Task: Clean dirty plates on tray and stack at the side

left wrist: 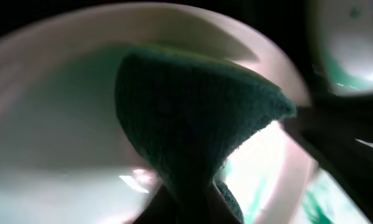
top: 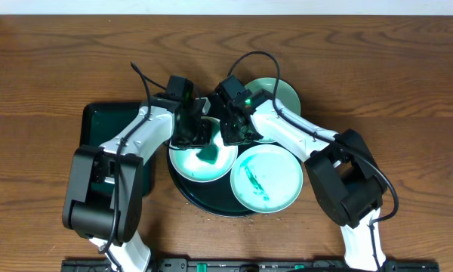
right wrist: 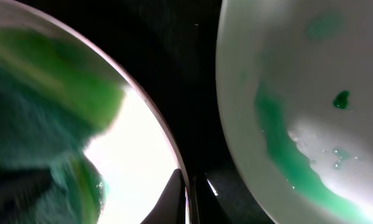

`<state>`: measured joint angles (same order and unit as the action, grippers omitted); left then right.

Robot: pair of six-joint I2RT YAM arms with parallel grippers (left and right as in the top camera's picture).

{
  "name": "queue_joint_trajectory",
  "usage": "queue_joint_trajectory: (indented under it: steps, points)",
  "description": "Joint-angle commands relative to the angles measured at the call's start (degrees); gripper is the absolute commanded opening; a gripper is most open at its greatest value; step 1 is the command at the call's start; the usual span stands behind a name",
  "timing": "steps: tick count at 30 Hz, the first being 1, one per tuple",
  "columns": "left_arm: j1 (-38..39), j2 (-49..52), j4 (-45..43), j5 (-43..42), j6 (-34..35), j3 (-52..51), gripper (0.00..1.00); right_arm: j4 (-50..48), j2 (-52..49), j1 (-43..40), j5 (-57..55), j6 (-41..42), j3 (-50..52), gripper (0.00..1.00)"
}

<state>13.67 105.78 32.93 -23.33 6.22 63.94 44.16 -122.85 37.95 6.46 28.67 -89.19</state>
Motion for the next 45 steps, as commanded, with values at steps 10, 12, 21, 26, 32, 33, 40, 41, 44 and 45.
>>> queue_joint_trajectory:
  steps: [10,12,21,26,32,33,40,41,44,45]
  points:
    - [-0.2,-1.5,13.8,33.0,9.8,5.1,0.07,0.0,-0.5,-0.3,-1.5,0.7,-1.1,0.01]
    - [-0.3,-3.0,16.9,32.7,9.8,7.7,0.07,0.0,-0.5,-0.3,-1.5,0.7,-1.1,0.01]
    - [-2.1,-13.0,23.5,25.0,8.2,15.4,0.07,-0.1,-0.5,-0.2,-1.5,0.4,-1.1,0.01]
    - [-9.5,-17.5,23.6,25.0,8.2,15.4,0.07,-0.4,-0.5,0.3,-1.5,-0.7,-1.4,0.01]
    - [-19.2,-16.5,23.6,25.0,8.3,14.9,0.07,1.9,0.3,2.9,-6.8,-6.4,-5.4,0.01]
    - [-20.5,-16.2,23.6,24.7,8.3,14.9,0.07,2.3,0.6,3.7,-9.6,-6.9,-6.1,0.01]
    - [-27.3,-15.5,23.6,23.3,8.2,13.9,0.07,5.2,4.6,9.9,-32.5,-11.0,-8.2,0.01]
    - [-27.5,-15.5,23.6,23.3,8.2,13.7,0.07,5.7,5.2,10.8,-36.9,-11.2,-8.2,0.01]
    - [-27.8,-15.5,23.6,23.3,8.2,13.7,0.07,6.7,6.5,13.2,-46.7,-12.6,-8.2,0.01]
    - [-27.8,-15.5,23.6,23.3,8.2,13.7,0.07,6.8,7.0,14.2,-50.3,-13.2,-8.2,0.01]
